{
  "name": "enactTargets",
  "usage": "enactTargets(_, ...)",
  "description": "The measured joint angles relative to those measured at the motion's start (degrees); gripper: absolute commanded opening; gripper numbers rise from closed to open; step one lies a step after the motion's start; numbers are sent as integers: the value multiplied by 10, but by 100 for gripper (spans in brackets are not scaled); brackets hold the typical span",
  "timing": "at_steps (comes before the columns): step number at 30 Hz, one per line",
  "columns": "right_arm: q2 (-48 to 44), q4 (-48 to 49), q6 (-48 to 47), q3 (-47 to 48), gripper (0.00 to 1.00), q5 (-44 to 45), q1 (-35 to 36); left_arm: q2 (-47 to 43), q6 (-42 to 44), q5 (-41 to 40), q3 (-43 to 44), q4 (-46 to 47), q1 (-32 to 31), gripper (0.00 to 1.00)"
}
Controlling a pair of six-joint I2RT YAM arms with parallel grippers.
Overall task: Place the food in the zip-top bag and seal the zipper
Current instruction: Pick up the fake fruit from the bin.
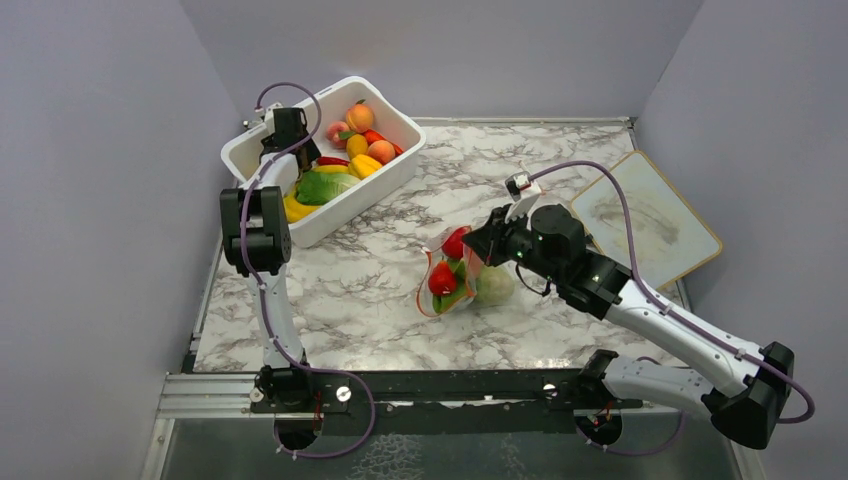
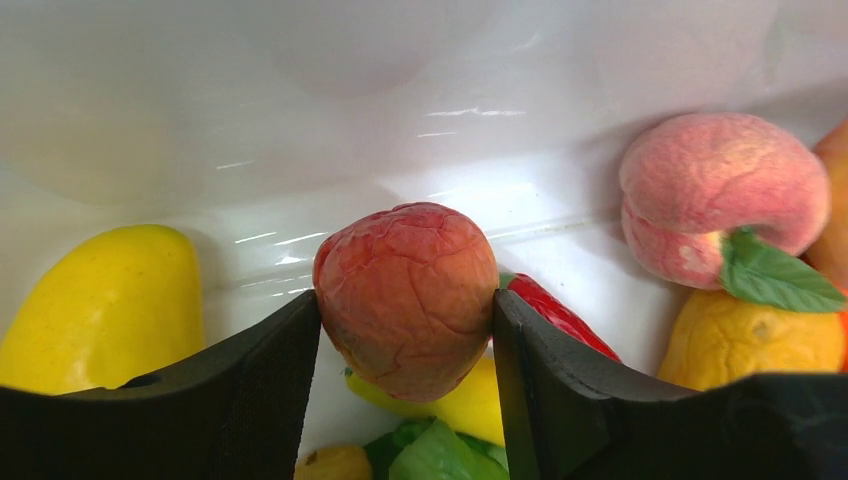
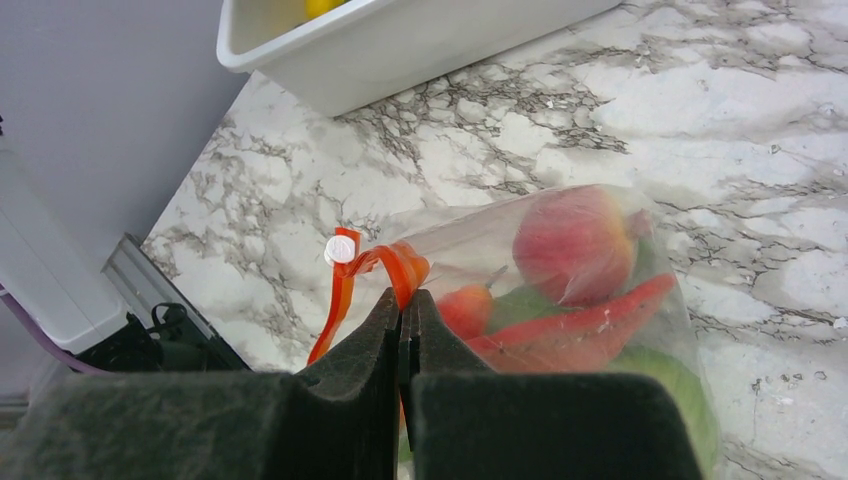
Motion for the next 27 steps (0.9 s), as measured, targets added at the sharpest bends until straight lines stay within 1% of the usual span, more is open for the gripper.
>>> enactTargets(8,-12,1,8,-14,1,2,0,-75,12,26,-51,38,0,33)
enactTargets(18,-24,0,28,-19,1,3,0,-164,16,84,-64,60,0,33)
enactTargets(27,-24,-2,52,-19,1,3,0,-278,24,198,-158,70,-7,33)
